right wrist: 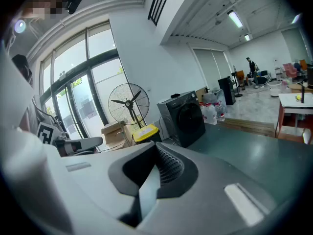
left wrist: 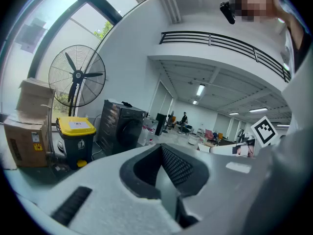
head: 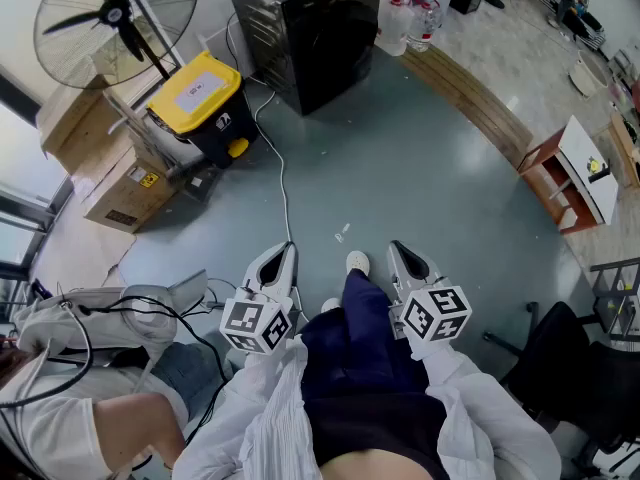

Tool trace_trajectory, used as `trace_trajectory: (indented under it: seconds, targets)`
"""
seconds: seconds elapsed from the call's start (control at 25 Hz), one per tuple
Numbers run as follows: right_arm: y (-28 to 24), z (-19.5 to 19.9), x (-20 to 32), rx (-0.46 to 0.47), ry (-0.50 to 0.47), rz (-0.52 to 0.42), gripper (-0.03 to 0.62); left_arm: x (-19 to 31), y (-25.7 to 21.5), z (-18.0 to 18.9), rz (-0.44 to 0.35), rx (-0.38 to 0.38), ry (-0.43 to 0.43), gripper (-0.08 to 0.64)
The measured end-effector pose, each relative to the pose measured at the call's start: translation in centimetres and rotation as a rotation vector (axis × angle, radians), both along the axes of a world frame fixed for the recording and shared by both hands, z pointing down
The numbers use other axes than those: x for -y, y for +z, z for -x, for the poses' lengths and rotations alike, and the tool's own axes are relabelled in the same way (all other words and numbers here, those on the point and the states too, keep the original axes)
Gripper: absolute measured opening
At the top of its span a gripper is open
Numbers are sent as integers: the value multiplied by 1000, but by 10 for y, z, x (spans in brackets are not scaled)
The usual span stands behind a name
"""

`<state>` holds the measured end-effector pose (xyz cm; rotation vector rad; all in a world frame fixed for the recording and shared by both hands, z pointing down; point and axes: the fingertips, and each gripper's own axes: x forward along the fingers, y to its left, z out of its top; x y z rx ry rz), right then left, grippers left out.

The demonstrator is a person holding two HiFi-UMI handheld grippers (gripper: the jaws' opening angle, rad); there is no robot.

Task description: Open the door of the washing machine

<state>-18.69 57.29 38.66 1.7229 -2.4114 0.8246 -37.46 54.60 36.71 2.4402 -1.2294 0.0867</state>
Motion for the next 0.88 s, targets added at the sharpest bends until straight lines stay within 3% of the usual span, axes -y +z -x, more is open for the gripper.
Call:
trace_trajectory:
  seconds: [0.28,0.52,0.56,0.64,0.72,0.88]
  targets:
    - [-6,1,-23,21,14,-21,12,-22,-7,-4,-24,-7,17,5]
    - [-15,-1,-10,12,7,-36,12,-10,-17,-7,-34,-17,11,3]
    - [-15,0,-7,13,1,-34,12,-6,-18,-8,-33,-22,9,27]
    - [-14,0,4,17,-8,-31,12,3,-20,-11,-34,-31,8,168]
    - [-12,-1,19,28,-18,-28,12,17,-18,-14,-40,-30,5,253]
    - [-9,-6,58,36,-46,-18,12,50,-11,-27,-19,-10,21,287]
